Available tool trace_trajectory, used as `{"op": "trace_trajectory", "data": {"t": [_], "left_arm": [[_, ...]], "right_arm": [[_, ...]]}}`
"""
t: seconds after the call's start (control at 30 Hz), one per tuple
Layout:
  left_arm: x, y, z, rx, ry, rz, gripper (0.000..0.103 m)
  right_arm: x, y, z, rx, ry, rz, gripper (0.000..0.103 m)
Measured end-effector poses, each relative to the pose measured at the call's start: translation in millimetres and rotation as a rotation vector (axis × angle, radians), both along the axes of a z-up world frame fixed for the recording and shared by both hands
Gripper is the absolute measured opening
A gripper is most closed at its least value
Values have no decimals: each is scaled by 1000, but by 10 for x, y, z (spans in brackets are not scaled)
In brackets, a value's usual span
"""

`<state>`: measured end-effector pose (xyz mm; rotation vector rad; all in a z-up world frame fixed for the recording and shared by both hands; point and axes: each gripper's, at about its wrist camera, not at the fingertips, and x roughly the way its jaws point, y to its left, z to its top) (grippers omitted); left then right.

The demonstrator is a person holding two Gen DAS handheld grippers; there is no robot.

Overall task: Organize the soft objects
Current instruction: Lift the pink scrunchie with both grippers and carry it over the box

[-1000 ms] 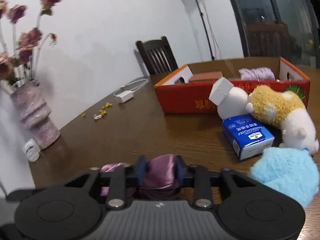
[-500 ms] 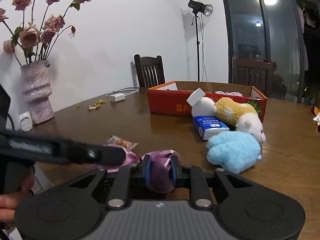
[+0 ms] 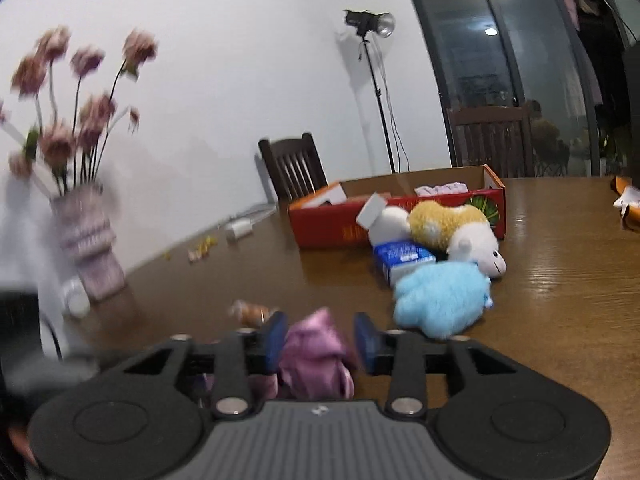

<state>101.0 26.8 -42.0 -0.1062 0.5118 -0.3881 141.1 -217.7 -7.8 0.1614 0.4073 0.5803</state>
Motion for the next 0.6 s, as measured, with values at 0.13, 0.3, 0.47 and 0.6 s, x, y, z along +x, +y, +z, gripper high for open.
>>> {"op": "trace_trajectory", "data": {"t": [0.13,0.3,0.47,0.6], "left_arm": [[-55,18,21,11,-16,4,49],[-176,234,143,-93,-5,61,64],[-59,235,101,-131,92,64,64],[-34,135,48,-106,104,70,46]], "right_arm": [[243,155,-87,-23,62,31,46],[155,256,-280,-42,79,39,33],[-34,190,-337,-52,57,4,32],[-138,173,-330,-68,49,-5,31]]}}
